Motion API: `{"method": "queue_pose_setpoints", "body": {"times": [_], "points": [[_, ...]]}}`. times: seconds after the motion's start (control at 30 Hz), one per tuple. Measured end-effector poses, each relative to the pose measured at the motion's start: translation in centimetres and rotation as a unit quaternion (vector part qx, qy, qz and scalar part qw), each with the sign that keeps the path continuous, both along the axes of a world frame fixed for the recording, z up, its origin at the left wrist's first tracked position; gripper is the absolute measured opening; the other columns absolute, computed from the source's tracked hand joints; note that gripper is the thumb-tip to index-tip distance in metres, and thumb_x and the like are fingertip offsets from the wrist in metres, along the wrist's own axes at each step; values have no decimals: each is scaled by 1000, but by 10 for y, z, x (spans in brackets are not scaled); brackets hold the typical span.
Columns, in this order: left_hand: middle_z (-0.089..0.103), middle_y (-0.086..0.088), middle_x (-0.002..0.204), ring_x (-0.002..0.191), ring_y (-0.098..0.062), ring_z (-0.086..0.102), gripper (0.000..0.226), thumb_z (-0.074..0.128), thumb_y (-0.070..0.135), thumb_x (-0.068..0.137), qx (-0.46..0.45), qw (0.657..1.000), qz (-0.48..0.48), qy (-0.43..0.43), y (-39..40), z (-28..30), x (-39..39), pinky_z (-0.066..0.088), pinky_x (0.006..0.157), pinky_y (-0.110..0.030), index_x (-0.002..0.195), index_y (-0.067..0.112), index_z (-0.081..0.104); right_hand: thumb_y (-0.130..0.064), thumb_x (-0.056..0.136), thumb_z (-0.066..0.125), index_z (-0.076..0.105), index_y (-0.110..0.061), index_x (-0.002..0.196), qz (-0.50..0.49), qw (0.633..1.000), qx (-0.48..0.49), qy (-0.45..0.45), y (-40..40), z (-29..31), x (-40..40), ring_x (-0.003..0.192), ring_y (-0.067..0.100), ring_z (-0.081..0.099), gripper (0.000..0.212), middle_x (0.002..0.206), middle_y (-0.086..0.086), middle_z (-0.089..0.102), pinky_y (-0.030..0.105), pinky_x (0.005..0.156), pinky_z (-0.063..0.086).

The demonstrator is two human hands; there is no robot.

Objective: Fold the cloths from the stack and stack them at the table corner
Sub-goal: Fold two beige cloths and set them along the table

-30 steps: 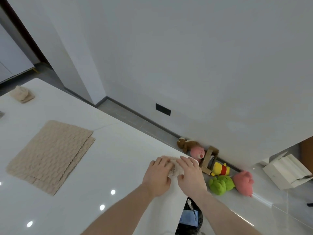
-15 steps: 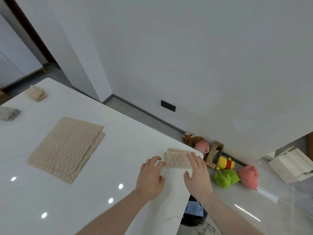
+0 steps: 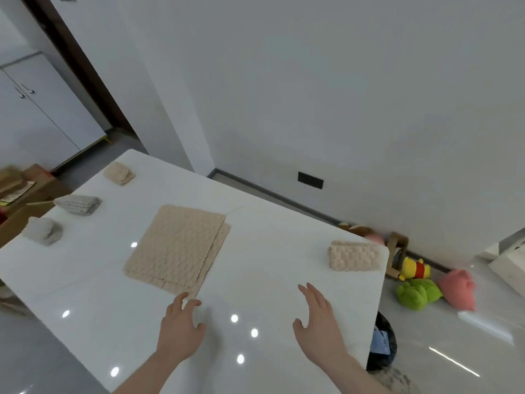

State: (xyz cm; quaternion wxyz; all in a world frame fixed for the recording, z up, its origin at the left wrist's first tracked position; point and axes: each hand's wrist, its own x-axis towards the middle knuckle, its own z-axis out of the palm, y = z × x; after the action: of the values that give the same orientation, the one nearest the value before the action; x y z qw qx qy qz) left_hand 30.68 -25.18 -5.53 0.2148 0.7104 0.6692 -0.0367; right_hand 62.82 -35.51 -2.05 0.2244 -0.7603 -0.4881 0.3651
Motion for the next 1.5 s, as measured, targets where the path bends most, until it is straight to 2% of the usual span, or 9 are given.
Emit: {"method": "queue_pose_setpoints", "body": {"times": [0.23,0.37,0.5,0.63,0.83,1.03,1.2,1.37,1.5], "points": [[15,12,169,154,-21,18,53,63,36,87,-94,994,-28,-57,79,-25,-46,32,119,-40,139,36,54,-17,93,60,34,-33,155,-78,997,-23,-11,-2,-1,-93,147,9,32,69,164,-17,20,25,111,37],[54,9,145,136,-24,42,59,62,36,81,-84,992,-46,-83,97,-20,-66,44,106,-39,140,31,55,-16,91,63,37,-36,151,-85,996,-20,4,-14,10,-142,140,7,43,68,160,-20,23,19,101,38],[69,5,119,112,-24,65,43,63,34,84,9,981,-18,-192,120,12,-80,53,94,-35,125,22,68,-17,91,64,38,-40,147,-91,996,-4,19,-13,32,-164,129,3,51,66,150,-27,25,18,94,44],[66,-3,135,125,-25,61,42,63,7,92,164,951,16,-261,139,84,-84,42,106,-30,133,11,68,-15,92,63,41,-41,143,-100,993,39,45,-2,63,-174,116,-5,53,61,147,-25,32,9,81,45],[73,14,119,114,2,64,23,73,15,94,306,876,-17,-372,119,200,-107,45,103,-16,115,22,77,-16,92,62,44,-41,139,-101,988,91,67,20,100,-200,118,1,55,56,142,-20,39,16,79,48],[77,7,89,86,-8,74,14,82,6,86,162,857,-14,-489,79,259,-135,56,82,-18,85,19,78,-22,90,68,42,-47,139,-96,982,131,101,38,137,-245,125,-1,51,61,142,-28,43,22,100,46],[71,9,88,81,-10,67,26,70,3,91,43,869,-87,-485,76,258,-166,52,72,-18,98,28,73,-44,73,81,44,-49,142,-61,988,96,106,54,146,-300,124,-9,51,78,135,-32,53,22,101,47],[64,10,99,95,-10,64,30,61,5,97,-39,871,-241,-427,102,238,-218,52,84,-19,100,31,76,-32,80,76,68,-26,81,-170,977,70,110,70,130,-372,67,4,61,10,73,-10,69,26,65,50],[62,9,99,93,-10,61,34,56,1,97,-51,872,-267,-407,120,223,-259,47,82,-15,92,30,73,-37,82,78,61,-14,67,-220,971,53,82,63,120,-412,53,6,43,32,55,-10,51,21,51,33]]}}
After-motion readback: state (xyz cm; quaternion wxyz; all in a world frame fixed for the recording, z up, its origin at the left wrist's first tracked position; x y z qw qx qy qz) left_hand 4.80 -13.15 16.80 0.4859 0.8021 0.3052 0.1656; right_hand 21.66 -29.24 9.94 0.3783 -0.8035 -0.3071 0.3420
